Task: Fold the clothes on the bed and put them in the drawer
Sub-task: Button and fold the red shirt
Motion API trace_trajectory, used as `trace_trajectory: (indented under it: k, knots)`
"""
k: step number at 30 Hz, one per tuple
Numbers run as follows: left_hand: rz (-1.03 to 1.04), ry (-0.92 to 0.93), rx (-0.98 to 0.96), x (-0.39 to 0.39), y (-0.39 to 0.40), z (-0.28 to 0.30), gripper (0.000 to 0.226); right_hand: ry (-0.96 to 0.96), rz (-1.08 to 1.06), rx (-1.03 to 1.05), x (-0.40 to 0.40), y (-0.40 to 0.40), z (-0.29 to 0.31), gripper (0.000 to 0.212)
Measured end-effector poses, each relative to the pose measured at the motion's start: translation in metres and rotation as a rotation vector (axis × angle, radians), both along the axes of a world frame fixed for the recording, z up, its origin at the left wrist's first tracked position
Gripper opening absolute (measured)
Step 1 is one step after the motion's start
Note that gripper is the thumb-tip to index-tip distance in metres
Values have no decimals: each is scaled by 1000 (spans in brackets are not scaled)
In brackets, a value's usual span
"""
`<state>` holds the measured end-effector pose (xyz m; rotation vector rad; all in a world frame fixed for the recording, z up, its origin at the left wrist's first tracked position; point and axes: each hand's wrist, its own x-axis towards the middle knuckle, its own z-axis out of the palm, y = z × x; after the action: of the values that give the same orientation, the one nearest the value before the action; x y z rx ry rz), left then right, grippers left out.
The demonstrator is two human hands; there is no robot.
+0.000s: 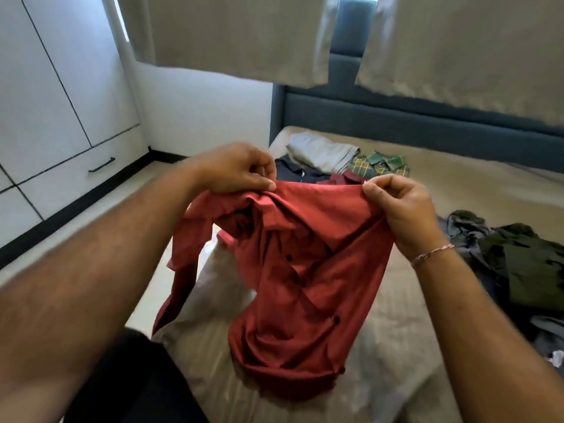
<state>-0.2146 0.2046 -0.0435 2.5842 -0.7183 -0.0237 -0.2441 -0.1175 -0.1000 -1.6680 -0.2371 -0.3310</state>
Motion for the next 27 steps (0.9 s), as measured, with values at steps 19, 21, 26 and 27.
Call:
trace_trajectory:
  k: [19,21,26,27]
  knots:
    - [-19,201,-714,7,-38,49,31,-390,-126,-638,31,-25,124,16]
    - [5,26,-717,4,-44,48,31,-413,-147,-695,28,-26,119,20]
    - [72,-521,107,16,-35,49,4,-299,85,-768,19,-35,111,40]
    - [140,-559,164,17,-35,50,5,-289,98,-810,20,-36,110,41]
